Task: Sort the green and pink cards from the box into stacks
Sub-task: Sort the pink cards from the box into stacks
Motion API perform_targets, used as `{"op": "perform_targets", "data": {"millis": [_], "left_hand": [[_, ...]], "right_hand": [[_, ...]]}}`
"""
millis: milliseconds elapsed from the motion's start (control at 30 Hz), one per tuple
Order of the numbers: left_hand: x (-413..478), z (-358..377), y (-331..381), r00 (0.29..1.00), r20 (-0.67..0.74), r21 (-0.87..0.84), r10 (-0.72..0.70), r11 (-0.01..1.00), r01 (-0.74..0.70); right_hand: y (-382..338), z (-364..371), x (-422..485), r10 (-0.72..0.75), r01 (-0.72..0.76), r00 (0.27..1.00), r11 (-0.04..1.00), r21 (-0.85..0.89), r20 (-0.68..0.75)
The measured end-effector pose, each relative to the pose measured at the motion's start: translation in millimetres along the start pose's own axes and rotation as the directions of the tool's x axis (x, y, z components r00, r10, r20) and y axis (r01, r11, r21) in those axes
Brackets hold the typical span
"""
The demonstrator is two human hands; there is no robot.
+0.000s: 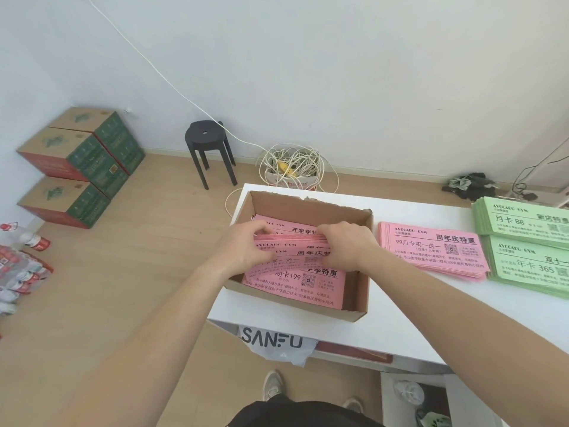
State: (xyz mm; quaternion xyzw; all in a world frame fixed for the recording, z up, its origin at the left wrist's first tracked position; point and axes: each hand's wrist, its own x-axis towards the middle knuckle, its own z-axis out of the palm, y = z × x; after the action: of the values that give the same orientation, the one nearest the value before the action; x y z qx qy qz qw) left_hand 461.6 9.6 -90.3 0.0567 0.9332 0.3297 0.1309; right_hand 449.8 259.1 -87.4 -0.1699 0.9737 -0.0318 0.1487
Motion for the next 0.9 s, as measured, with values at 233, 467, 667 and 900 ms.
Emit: {"op": "perform_targets", "data": {"millis": [233,467,667,900], "left_hand": [[-6.7,11.1,-11.3,1.000,0.018,-0.120,-0.008,0.993,0.010],[4.3,-35.5,43.0,0.990,-0.138,-0.176,0.034,0.983,-0.058],[20.1,-19.2,137.8,0.978,-0.126,-0.280,0.168,0.940,-0.197],[24.4,86.1,218.3,0.964,0.099,-0.272,0.248,0.938,-0.213]], "right_hand": [[-1.9,6.3,-6.9,-0.025,0.025,1.000,1.000,-0.019,-0.002],[19.9,-66.7,-20.4,-0.012,0.015,0.998,0.999,0.048,-0.062],[86.0,-122.1,-83.6,0.153,-0.146,0.987,0.980,0.133,-0.043],[174.0,-84.2,-176.9,0.355,-0.386,0.921,0.884,0.263,0.160]]}}
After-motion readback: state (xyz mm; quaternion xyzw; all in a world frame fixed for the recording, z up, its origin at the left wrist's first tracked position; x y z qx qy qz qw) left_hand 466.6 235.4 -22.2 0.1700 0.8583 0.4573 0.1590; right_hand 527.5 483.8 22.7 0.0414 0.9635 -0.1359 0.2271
